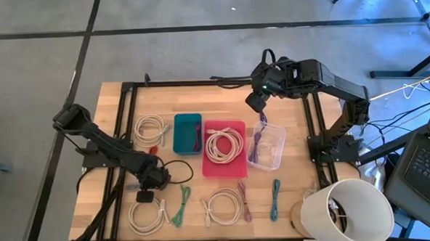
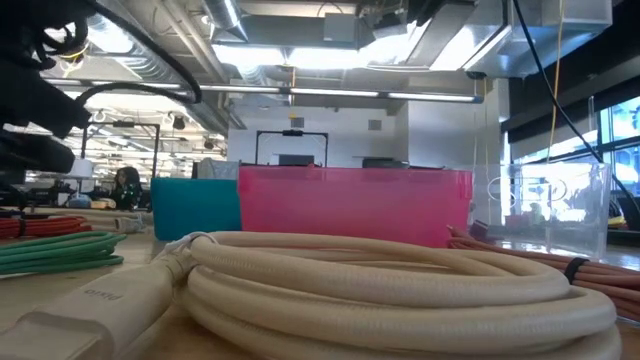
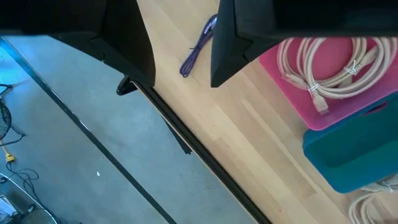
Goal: Pick & Place USB Port
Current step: Put the white and black charger cable into the blue bin
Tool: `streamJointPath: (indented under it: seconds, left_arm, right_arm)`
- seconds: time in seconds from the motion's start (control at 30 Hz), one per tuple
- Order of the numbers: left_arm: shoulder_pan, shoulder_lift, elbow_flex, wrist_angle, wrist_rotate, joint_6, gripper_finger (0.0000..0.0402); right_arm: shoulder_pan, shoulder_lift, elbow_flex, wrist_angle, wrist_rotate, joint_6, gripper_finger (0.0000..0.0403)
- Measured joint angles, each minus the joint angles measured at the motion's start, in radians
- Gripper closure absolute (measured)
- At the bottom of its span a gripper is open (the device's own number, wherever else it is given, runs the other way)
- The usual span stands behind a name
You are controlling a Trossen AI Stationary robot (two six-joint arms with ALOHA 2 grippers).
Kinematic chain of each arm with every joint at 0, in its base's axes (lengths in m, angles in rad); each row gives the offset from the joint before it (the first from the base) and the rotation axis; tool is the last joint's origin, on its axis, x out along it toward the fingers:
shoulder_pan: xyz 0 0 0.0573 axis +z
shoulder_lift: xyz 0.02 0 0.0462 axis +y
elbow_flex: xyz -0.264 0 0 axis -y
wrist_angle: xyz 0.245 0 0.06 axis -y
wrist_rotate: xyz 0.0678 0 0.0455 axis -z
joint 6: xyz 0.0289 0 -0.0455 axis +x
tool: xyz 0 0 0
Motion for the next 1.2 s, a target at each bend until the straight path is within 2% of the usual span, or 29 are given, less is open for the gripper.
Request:
streamJointPath:
  seconds: [0.13,0.33,0.43,0.67,0.83,1.0,1.2]
  left_arm:
    - [0.016,-0.055,0.024,-0.061,0.010,-0.041,0.0395]
    - [0.078,-0.159,0.142,-0.161,-0.020,-0.048,0.0396]
    - [0.123,-0.207,0.212,-0.164,-0.089,-0.057,0.0396]
    - [0.264,-0.261,0.393,-0.134,-0.325,-0.057,0.0393]
    - [0.423,-0.253,0.474,-0.060,-0.487,-0.111,0.0395]
    - [0.598,-0.239,0.476,0.081,-0.499,-0.182,0.0395]
    - [0.757,-0.189,0.476,0.067,-0.484,-0.266,0.0396]
  right_arm:
    - [0.000,0.000,0.000,0.000,0.000,-0.019,0.0246]
    - [0.000,0.000,0.000,0.006,0.000,-0.054,0.0246]
    - [0.000,0.000,0.000,0.008,0.000,-0.054,0.0246]
    - [0.000,0.000,0.000,0.008,0.000,-0.054,0.0246]
    - [0.000,0.000,0.000,0.008,0.000,-0.051,0.0246]
    - [0.000,0.000,0.000,0.007,0.000,-0.051,0.0246]
    - [0.000,0.000,0.000,0.006,0.000,-0.051,0.0246]
